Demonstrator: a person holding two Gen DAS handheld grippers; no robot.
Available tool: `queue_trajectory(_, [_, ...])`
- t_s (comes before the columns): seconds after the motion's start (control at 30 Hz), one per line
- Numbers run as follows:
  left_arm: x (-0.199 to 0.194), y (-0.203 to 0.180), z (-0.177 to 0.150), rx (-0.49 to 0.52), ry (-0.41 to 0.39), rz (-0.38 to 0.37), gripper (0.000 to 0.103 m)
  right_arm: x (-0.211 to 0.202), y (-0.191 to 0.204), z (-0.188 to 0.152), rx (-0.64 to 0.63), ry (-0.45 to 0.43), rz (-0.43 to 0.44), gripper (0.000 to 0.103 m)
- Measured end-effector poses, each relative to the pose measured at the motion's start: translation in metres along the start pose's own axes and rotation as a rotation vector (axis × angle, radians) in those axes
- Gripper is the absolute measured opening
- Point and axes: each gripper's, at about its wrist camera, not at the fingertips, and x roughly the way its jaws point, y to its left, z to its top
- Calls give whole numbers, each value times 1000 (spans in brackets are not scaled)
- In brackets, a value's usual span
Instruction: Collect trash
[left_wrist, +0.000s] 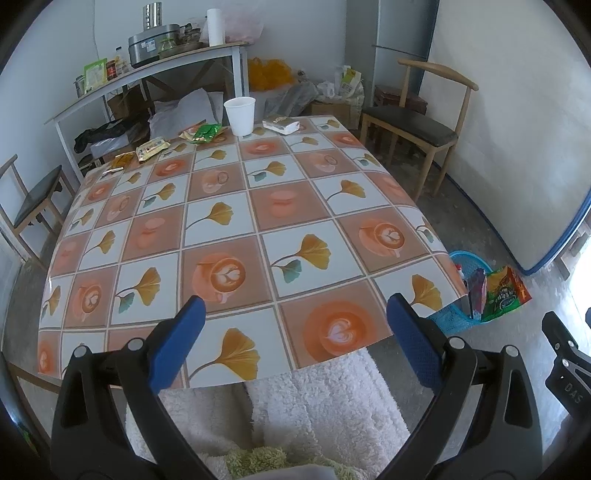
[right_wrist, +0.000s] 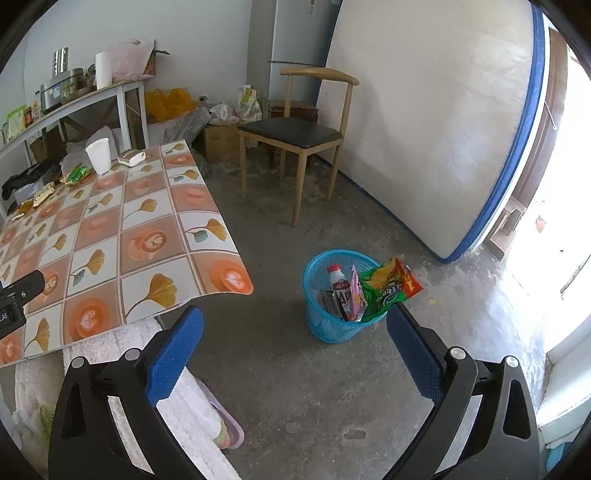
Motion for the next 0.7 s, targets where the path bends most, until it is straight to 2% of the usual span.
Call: queue_trajectory(0.7, [-3, 17, 2, -69, 1, 44, 95, 2, 8, 8, -17, -10, 46, 97])
